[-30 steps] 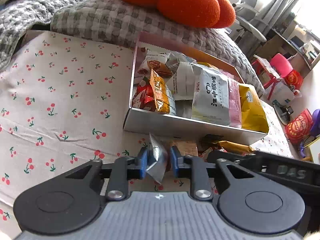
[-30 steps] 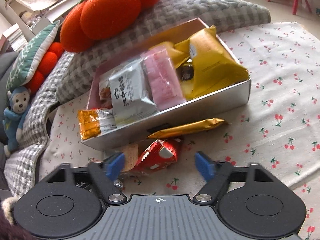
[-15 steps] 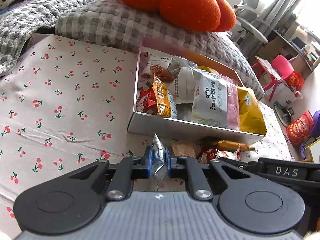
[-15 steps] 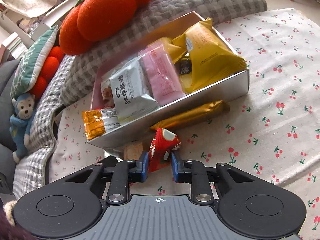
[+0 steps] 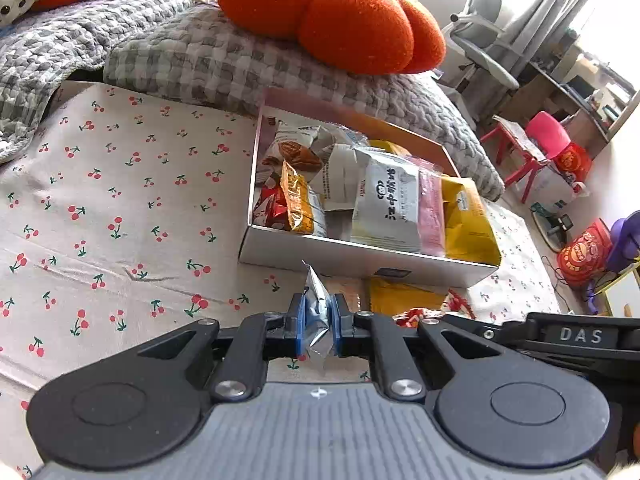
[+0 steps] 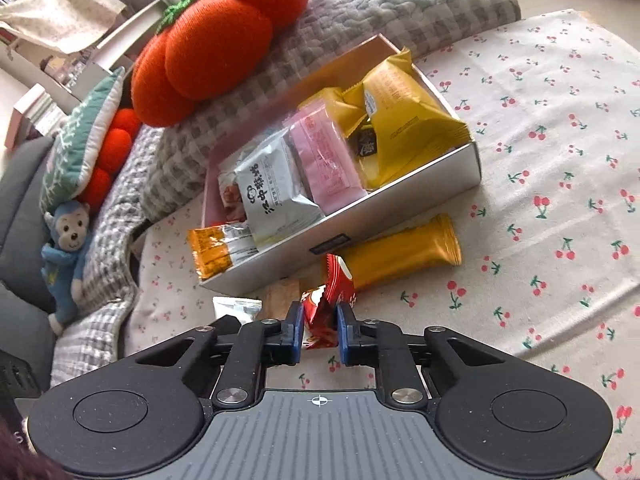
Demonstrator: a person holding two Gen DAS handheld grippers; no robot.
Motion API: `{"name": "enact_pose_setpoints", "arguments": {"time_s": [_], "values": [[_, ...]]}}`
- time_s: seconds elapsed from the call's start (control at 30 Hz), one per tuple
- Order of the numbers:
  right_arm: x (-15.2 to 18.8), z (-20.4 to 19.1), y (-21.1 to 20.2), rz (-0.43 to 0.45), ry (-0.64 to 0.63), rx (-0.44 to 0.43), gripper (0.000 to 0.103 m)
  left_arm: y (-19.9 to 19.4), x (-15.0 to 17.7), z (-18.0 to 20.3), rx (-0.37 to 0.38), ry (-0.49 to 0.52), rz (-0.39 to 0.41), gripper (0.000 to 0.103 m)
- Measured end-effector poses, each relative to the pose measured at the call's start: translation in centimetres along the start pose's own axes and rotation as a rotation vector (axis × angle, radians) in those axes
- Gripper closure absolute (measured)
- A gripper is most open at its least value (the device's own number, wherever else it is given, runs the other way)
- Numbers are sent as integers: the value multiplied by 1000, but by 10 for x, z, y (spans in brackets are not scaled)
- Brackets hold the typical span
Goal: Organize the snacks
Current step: 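Carry both held snacks over the pink box, lower them in and open both tools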
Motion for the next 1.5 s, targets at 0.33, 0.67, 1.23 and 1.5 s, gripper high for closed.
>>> {"name": "enact_pose_setpoints", "arguments": {"time_s": [0.33,0.67,1.23,1.5], "values": [[-6,10,-32,53,23,-57,91,-10,2,11,-23,34,37,91],[-21,16,-49,145,31,-88,90,-13,-7,19,-45,50,94,91],[-44,22,-47,205,69,-63,90,0,-27,28,-88,76,151,91],[-55,24,-33,229,90,-75,90,14,-39,30,-72,79,174,91]]}}
Point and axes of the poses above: each gripper's, at about its wrist camera, not at the fingertips, and y roughly the way its jaws point, z to its right, x to its underside, the point moved 4 cm from there along y, roughly the way its jaws point, and after that the axes turned 5 degrees about x, right-handed, at the moved point
